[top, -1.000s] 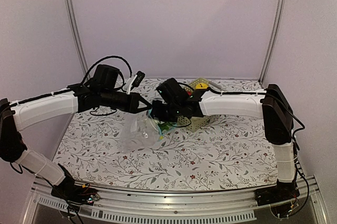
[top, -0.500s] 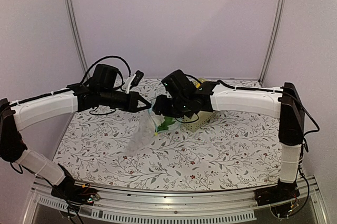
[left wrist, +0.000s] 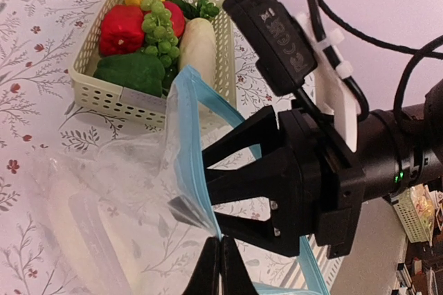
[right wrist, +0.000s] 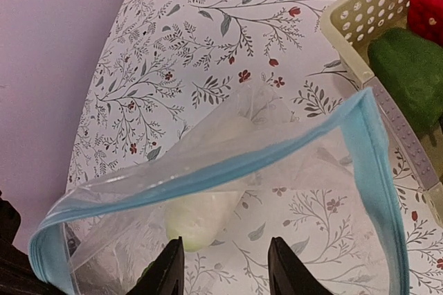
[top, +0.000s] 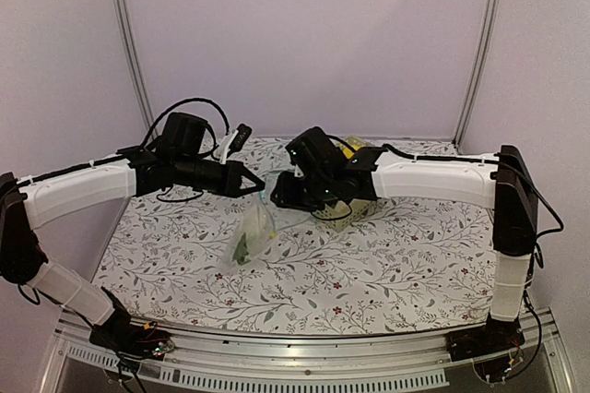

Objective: Place the food in the zip-top bag and seal the zipper
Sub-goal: Place the fake vegetable in the zipper food storage bag, then pick up the fake fruit from the bin.

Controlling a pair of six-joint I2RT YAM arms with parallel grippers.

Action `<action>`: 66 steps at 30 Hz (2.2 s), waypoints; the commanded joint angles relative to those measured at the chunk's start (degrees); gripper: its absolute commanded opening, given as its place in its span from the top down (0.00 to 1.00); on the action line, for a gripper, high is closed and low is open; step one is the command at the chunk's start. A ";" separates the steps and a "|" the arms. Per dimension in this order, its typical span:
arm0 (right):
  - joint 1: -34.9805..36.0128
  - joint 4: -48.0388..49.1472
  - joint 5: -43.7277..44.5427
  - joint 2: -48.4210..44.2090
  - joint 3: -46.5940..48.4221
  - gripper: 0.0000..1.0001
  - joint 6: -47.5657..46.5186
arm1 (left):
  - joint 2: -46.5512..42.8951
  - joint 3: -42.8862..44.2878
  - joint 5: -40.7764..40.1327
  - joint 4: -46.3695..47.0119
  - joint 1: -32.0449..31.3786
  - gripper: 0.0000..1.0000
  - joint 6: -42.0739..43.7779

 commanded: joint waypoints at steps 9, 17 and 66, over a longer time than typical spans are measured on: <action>0.77 -1.45 2.93 -12.67 -2.11 0.51 -11.93 | -3.25 0.53 -2.29 -1.46 2.61 1.00 3.25; -0.81 -10.76 11.44 -22.20 -4.50 0.40 -16.89 | -7.00 1.54 -0.94 -1.81 7.17 1.00 5.30; -21.05 -13.73 7.19 15.21 12.47 0.60 -21.48 | -10.54 1.84 -6.44 -5.49 11.45 1.00 6.72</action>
